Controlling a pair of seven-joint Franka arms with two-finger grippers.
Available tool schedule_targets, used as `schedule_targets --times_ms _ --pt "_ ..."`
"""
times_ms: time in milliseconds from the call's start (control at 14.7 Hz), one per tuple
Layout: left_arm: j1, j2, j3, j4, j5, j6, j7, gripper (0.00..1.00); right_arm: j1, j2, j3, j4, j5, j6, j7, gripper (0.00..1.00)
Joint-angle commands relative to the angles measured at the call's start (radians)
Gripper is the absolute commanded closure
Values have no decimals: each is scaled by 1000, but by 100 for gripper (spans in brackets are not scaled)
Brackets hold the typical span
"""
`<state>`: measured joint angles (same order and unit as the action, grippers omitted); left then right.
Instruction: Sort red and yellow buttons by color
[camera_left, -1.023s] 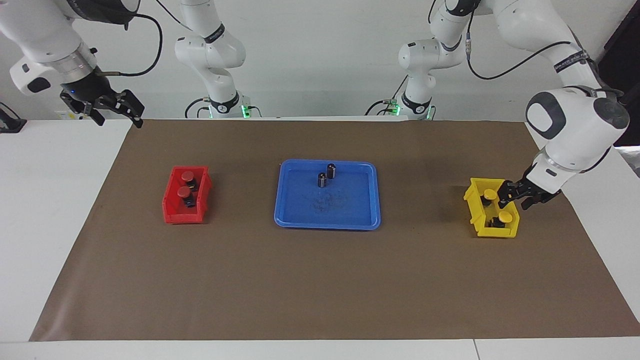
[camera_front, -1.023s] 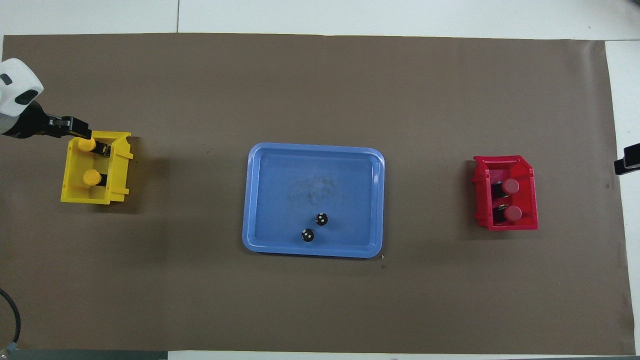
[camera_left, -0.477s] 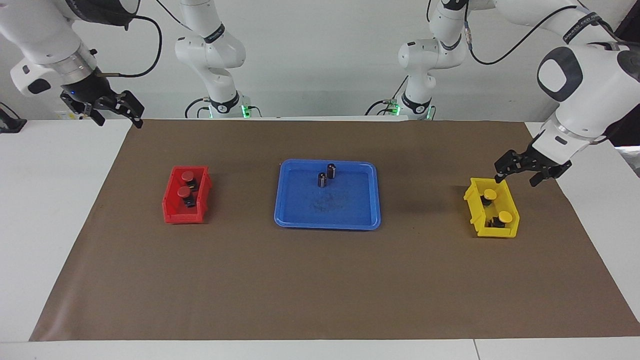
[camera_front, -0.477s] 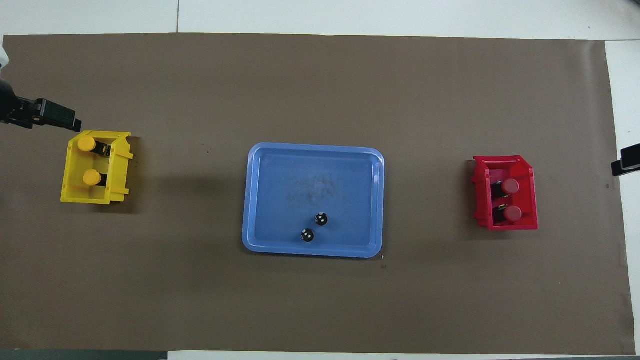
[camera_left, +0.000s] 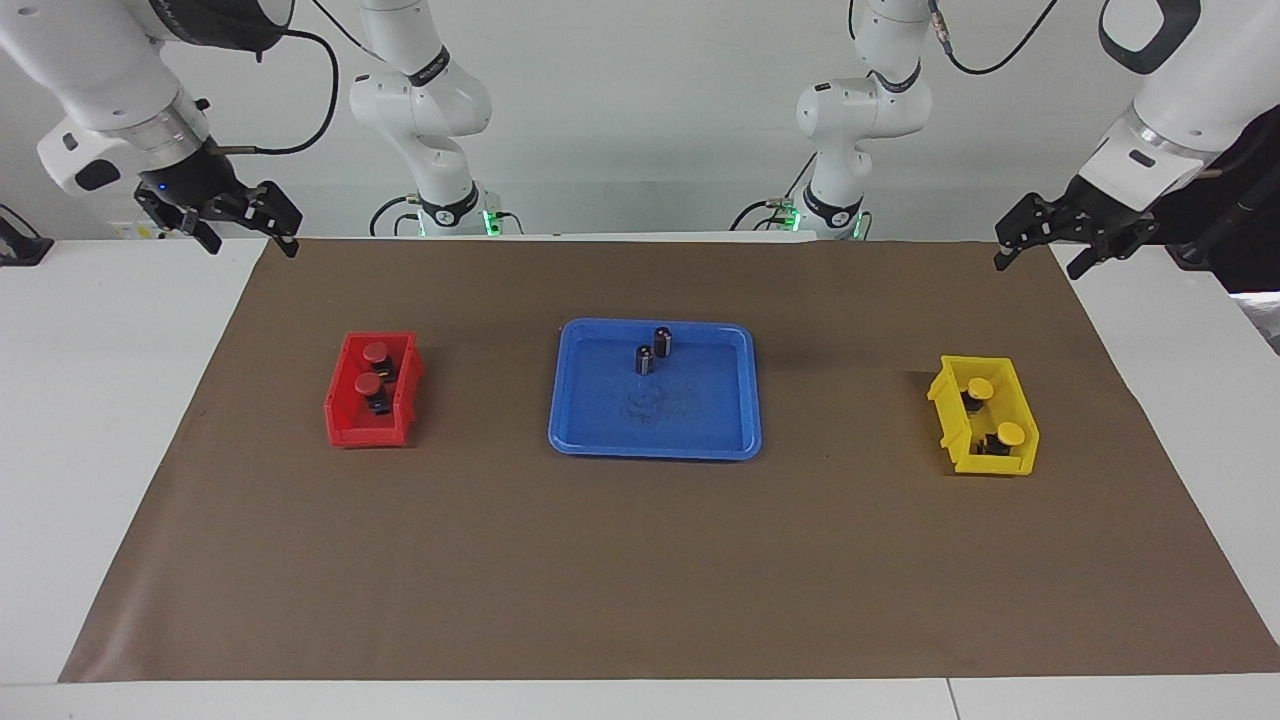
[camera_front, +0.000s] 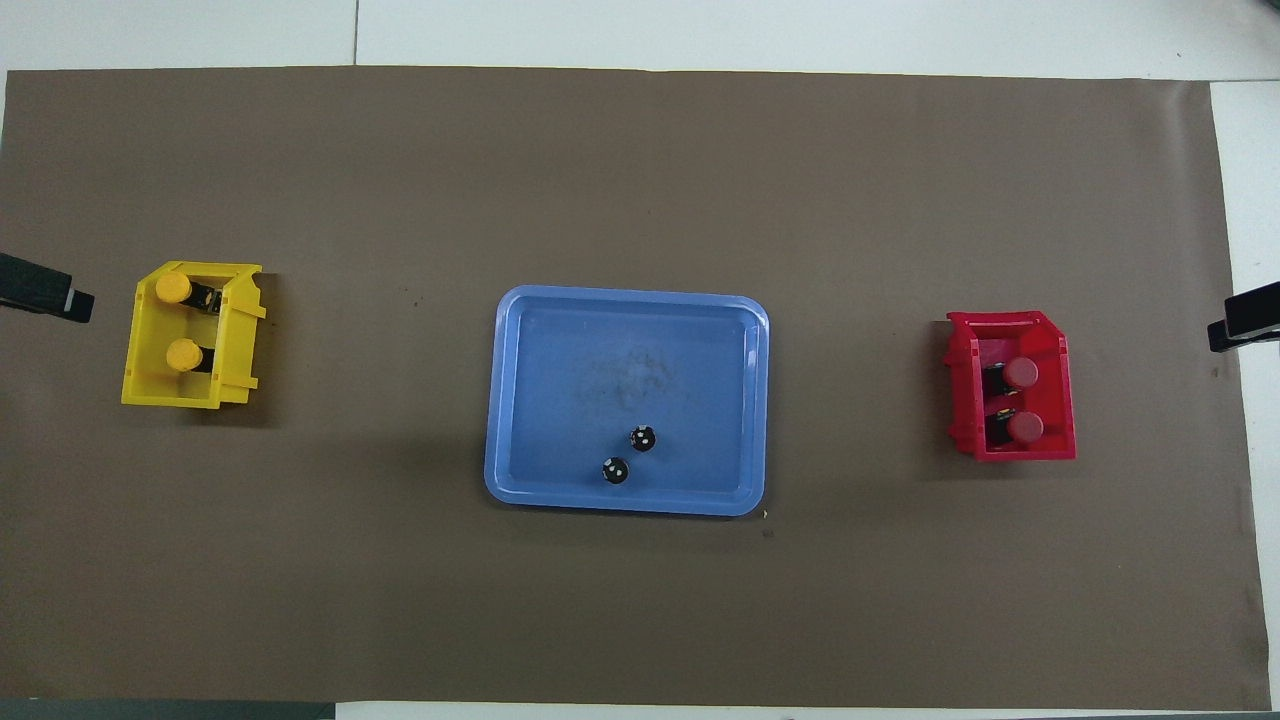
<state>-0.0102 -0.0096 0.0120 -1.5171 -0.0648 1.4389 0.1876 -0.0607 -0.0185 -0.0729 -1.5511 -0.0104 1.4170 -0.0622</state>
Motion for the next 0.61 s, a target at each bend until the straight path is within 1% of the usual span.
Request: schedule_targets --times_ms 0,136,273,545 --pt "-17 -26 -1 -34 22 -5 -28 0 10 -24 1 -29 10 8 -16 0" --pt "-42 -29 -1 -34 61 3 -66 0 10 -23 1 -29 12 8 -16 0" --pt "-56 -29 -1 -35 69 9 -71 0 9 -23 1 -29 12 8 -16 0" --pt "-56 -29 -1 -38 92 18 -69 0 10 -23 1 -29 12 8 -16 0"
